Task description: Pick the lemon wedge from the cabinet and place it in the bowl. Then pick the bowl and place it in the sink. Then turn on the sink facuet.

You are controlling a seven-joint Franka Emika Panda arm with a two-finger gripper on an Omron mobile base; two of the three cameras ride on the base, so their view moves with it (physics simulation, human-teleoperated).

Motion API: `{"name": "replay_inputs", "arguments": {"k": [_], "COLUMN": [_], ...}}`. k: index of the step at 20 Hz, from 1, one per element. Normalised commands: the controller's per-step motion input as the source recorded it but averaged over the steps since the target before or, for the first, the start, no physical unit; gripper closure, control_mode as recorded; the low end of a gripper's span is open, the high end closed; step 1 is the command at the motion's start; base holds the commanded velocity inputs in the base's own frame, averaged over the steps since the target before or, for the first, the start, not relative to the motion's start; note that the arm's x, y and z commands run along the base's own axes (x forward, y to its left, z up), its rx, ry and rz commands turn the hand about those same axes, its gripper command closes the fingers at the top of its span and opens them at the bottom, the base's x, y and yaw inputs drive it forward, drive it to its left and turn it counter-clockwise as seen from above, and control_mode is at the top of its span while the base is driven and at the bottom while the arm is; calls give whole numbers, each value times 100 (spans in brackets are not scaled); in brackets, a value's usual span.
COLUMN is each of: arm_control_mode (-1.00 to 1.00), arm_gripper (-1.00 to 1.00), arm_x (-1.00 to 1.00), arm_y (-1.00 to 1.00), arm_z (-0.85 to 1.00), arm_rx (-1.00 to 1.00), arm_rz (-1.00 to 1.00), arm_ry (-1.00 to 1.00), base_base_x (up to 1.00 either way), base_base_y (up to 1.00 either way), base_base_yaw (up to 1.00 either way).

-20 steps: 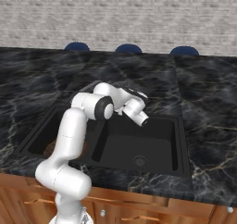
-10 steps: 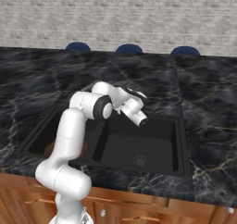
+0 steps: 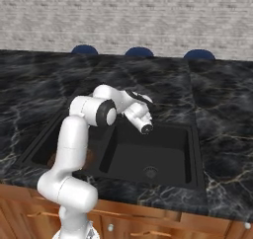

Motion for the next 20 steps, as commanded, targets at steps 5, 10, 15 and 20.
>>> {"name": "replay_inputs", "arguments": {"k": [5, 10, 15, 20], "arm_control_mode": [-100, -100, -100, -100], "arm_gripper": [100, 100, 100, 100], "arm_x": [9, 1, -1, 0], "arm_y": [-95, -84, -51, 0], "arm_z": [-17, -15, -2, 0], "arm_rx": [0, 0, 3, 0], "arm_rz": [-19, -15, -5, 0], "arm_ry": [14, 7, 0, 0], "base_base_x": [0, 0, 0, 0], "base_base_y": [0, 0, 0, 0], "base_base_yaw": [0, 0, 0, 0]}}
